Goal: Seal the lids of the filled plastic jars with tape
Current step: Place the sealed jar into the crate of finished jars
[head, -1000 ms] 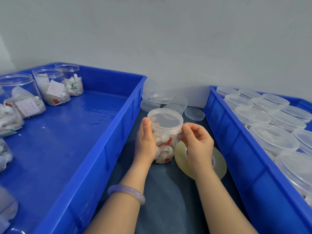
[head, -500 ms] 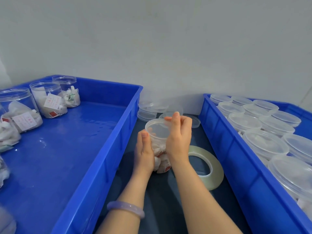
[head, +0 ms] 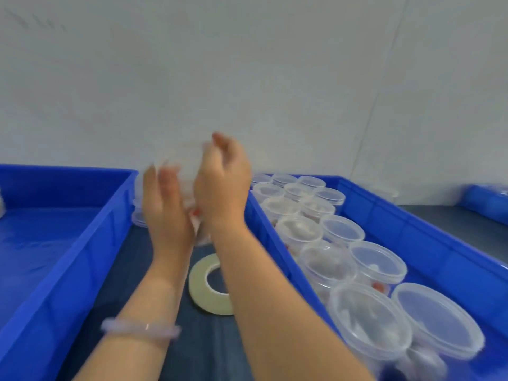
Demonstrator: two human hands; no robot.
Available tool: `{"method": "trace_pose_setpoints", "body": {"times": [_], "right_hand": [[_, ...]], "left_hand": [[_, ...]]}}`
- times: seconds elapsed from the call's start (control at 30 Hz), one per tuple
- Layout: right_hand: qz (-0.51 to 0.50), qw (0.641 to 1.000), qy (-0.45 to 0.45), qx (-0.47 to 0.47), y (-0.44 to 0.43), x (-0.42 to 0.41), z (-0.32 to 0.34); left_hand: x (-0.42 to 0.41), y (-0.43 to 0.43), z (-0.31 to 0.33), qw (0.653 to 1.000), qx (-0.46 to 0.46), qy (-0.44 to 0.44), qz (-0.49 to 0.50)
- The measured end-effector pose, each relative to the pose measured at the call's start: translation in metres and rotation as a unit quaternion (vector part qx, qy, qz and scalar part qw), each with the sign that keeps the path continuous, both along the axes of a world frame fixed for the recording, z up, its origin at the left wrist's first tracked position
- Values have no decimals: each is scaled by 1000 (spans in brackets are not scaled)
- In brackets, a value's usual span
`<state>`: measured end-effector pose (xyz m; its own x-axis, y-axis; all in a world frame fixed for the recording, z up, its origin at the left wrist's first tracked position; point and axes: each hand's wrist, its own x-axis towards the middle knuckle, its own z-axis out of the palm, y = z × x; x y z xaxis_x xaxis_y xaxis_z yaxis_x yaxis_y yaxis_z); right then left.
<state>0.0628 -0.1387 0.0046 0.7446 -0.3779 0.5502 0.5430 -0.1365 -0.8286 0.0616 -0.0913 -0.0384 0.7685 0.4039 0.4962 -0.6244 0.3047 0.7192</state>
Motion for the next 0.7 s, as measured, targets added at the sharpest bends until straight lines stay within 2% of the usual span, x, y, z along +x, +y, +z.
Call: {"method": "trace_pose_setpoints", "body": {"times": [0.1, 0.23, 0.3, 0.37, 0.43, 0.53, 0.6, 0.7], "right_hand": [[-95, 992, -72, -41, -47, -7, 52], [-243, 958, -105, -106, -142, -11, 66], [-320, 931, -73, -158, -187, -11, 55], [-356, 917, -32, -178, -225, -8, 36], [-359, 914, 14, -189, -252, -4, 13], [-368, 899, 60, -229, -275, 6, -11], [-360, 894, 102, -246, -287, 16, -17], [-293, 900, 234, -220, -303, 22, -27]], "left_hand": [[5, -46, 55, 995, -27, 0, -93], [19, -115, 88, 967, 123, 6, -222], [24, -145, 89, 940, 213, 5, -265], [30, -173, 80, 908, 307, 13, -284], [36, -198, 67, 879, 377, 36, -291], [46, -224, 43, 865, 402, 60, -295], [55, -235, 31, 843, 449, 80, -285], [66, -238, 12, 794, 538, 93, -267]]}}
